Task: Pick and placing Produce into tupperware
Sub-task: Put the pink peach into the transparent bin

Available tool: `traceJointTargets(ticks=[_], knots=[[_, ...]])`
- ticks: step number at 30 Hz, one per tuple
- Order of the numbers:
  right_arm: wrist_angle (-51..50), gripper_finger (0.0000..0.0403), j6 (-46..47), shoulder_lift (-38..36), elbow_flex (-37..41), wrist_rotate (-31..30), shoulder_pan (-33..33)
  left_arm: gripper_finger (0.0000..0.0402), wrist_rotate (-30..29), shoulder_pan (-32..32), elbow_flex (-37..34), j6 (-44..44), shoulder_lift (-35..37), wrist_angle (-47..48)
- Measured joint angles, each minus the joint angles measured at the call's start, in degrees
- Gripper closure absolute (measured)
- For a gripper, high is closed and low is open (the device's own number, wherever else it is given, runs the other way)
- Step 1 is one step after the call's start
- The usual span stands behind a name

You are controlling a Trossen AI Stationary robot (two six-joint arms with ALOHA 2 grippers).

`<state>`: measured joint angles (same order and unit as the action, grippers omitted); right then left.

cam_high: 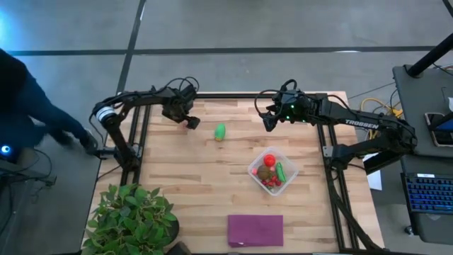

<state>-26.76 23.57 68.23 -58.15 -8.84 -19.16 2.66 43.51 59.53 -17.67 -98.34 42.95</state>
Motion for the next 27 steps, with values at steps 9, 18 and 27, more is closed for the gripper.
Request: traceJointTargets(ticks=[9,18,27], knots=[[0.0,0.017,0.0,0.0,0.0,0.0,0.0,0.0158,-1.2,0.0,-0.2,0.0,-1.1,-0.5],[0.0,0.017,0.0,0.0,0.0,0.0,0.0,0.022,-1.8,0.0,-0.3,0.0,-0.8,-2.0],[0.0,0.017,-0.2,0.0,0.0,0.0,0.0,0.0277,-1.8,-0.2,-0.5,0.0,-0.8,-1.9]])
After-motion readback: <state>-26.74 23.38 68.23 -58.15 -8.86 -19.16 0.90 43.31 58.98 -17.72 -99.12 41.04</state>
